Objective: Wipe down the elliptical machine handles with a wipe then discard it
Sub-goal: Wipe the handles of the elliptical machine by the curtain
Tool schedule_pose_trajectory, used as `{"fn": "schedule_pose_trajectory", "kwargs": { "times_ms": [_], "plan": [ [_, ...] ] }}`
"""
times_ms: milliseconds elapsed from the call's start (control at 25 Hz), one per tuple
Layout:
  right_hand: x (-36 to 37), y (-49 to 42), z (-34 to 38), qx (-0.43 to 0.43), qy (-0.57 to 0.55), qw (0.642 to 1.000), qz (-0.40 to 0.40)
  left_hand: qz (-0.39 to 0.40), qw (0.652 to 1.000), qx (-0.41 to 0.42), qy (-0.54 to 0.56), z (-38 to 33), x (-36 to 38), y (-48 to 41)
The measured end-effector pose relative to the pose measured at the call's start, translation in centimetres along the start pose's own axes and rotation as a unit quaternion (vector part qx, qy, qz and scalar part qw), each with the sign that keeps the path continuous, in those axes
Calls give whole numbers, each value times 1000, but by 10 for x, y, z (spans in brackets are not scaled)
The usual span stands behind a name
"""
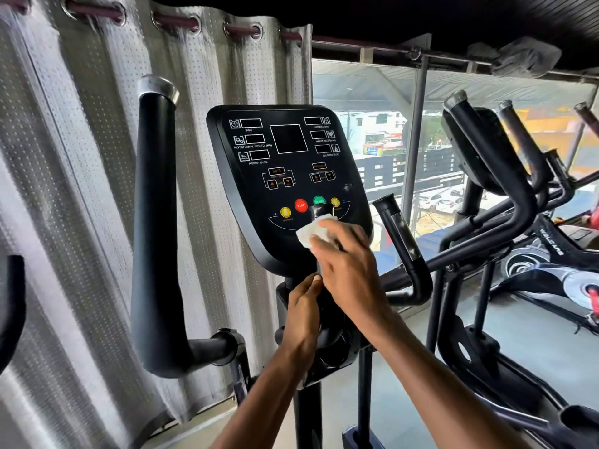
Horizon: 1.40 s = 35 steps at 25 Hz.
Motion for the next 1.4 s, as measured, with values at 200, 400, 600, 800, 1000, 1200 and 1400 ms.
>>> {"fn": "schedule_pose_trajectory", "kwargs": {
  "times_ms": [200,400,600,800,1000,1200,1400],
  "plan": [
    [-10,-31,-23,53,8,995,-81,-23,998,-22,-51,-4,-2,3],
    [9,-74,-51,66,-114,987,88,-51,995,-41,-70,-9,-5,-3],
    [5,-87,-64,47,-117,971,204,-47,996,-37,-71,-2,-8,-4],
    [2,-64,-64,63,-141,987,54,-62,993,-26,-96,-11,-7,-2],
    [-9,1,-50,142,-186,963,-135,-65,991,-14,-118,-11,-7,0],
    [3,64,-40,285,-223,920,-151,-52,990,32,-125,-41,-3,-6],
    [0,42,-24,184,-213,946,-162,-69,984,107,-123,-105,7,-22]
  ]
}}
Point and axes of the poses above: each hand's wrist, its own y-axis away from the middle knuckle, its own x-axis out of the palm, z = x × y, the point moved 8 cm from there along -y, towards the middle knuckle, and after that the axes turned 9 degrees about -x, right-handed, at the moved point
